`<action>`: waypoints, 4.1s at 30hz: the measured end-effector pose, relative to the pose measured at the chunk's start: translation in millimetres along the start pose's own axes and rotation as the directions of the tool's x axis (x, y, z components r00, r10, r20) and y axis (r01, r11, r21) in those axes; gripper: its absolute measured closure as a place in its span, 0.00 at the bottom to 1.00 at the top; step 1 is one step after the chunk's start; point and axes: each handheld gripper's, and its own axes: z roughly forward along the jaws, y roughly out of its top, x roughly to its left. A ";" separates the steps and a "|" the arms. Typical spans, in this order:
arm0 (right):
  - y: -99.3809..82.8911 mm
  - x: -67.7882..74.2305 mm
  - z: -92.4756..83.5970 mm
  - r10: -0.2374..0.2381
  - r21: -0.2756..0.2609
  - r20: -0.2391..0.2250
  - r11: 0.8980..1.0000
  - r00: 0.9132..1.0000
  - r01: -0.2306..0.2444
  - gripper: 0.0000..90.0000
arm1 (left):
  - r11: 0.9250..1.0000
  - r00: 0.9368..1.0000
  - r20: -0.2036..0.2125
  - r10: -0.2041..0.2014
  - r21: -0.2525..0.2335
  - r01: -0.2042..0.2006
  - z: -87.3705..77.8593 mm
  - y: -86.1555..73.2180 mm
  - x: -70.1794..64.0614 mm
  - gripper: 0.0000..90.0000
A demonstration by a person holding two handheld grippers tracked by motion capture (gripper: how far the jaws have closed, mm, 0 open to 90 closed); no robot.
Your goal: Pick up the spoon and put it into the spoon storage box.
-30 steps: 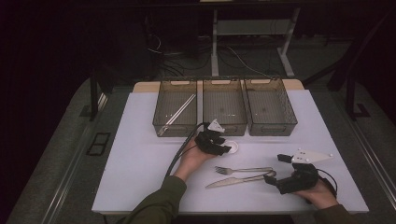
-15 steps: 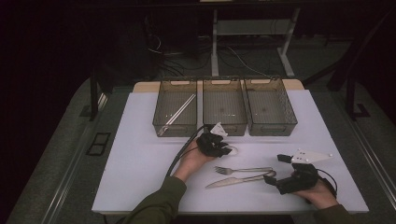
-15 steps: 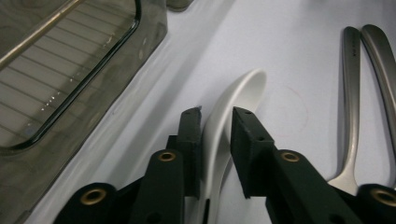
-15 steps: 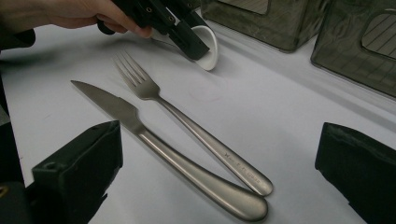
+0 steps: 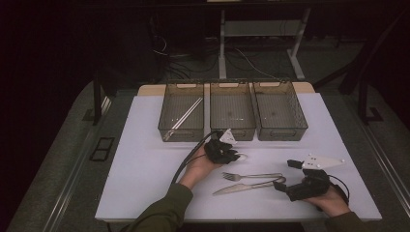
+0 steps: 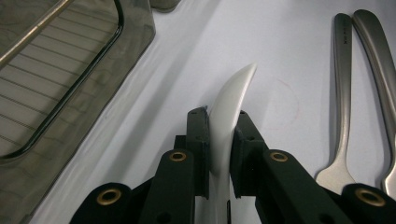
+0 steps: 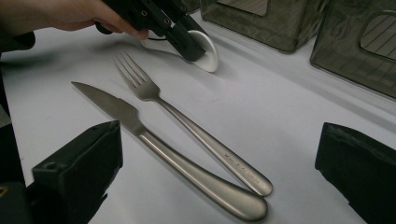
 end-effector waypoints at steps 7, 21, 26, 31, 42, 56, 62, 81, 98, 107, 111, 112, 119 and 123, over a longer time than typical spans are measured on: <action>0.0 -0.1 -0.8 0.000 -0.004 0.000 1.000 1.000 0.000 0.01 | 1.000 1.000 0.000 0.020 0.004 -0.020 -2.4 1.4 -0.8 0.88; -0.9 -5.0 6.6 0.028 0.012 0.008 1.000 1.000 -0.028 0.01 | 0.997 1.000 0.013 0.018 -0.079 -0.017 -32.4 8.4 -1.5 0.88; -0.7 -5.7 6.1 0.028 0.008 0.010 1.000 1.000 -0.028 0.01 | 0.994 1.000 0.026 0.003 -0.111 0.000 -46.7 8.8 1.0 0.88; -0.5 -5.1 5.0 0.031 0.006 0.009 1.000 0.999 -0.031 0.01 | 0.991 1.000 0.018 -0.005 -0.132 0.007 -57.3 10.1 3.5 0.88; -0.6 -4.6 4.0 0.032 0.005 0.011 0.999 0.999 -0.032 0.01 | 0.985 1.000 -0.011 -0.026 -0.173 0.024 -80.8 20.8 16.4 0.88; -0.6 -5.0 2.1 0.028 -0.008 0.011 1.000 1.000 -0.027 0.01 | 0.983 0.999 -0.039 -0.009 -0.186 0.001 -94.2 60.8 41.1 0.88; -0.4 -5.0 1.7 0.032 -0.012 0.010 0.999 0.999 -0.032 0.01 | 0.986 0.999 -0.051 0.003 -0.166 -0.011 -85.8 77.9 53.7 0.88; 0.0 -5.5 -0.5 0.035 -0.025 0.000 0.999 0.999 -0.035 0.01 | 0.996 0.998 -0.063 -0.009 -0.092 0.003 -28.9 103.1 85.0 0.88; 0.2 -5.5 -1.3 0.038 -0.030 0.001 0.999 0.999 -0.038 0.01 | 0.999 0.998 -0.063 -0.030 0.027 0.032 -7.3 93.9 87.0 0.88; 0.2 -5.9 -1.5 0.036 -0.029 0.000 0.999 0.999 -0.036 0.01 | 0.998 0.998 -0.060 -0.013 0.062 0.017 -4.8 92.0 86.7 0.84; 0.2 -5.7 -1.4 0.035 -0.030 0.001 0.999 0.999 -0.035 0.01 | 0.999 0.998 -0.055 -0.020 0.042 0.022 -6.7 91.8 86.6 0.80; 0.2 -5.7 -1.4 0.035 -0.030 0.001 0.999 0.999 -0.035 0.01 | 0.999 0.998 -0.059 -0.029 0.028 0.031 -7.1 91.9 85.9 0.79; 0.1 -5.8 -1.4 0.039 -0.030 0.000 0.999 0.999 -0.039 0.01 | 1.000 0.999 -0.040 -0.026 -0.015 0.025 -18.3 94.7 84.2 0.69; 0.1 -5.9 -1.7 0.036 -0.028 -0.001 0.999 0.999 -0.036 0.01 | 0.997 0.998 -0.032 -0.053 -0.062 0.051 -28.9 94.8 78.3 0.64</action>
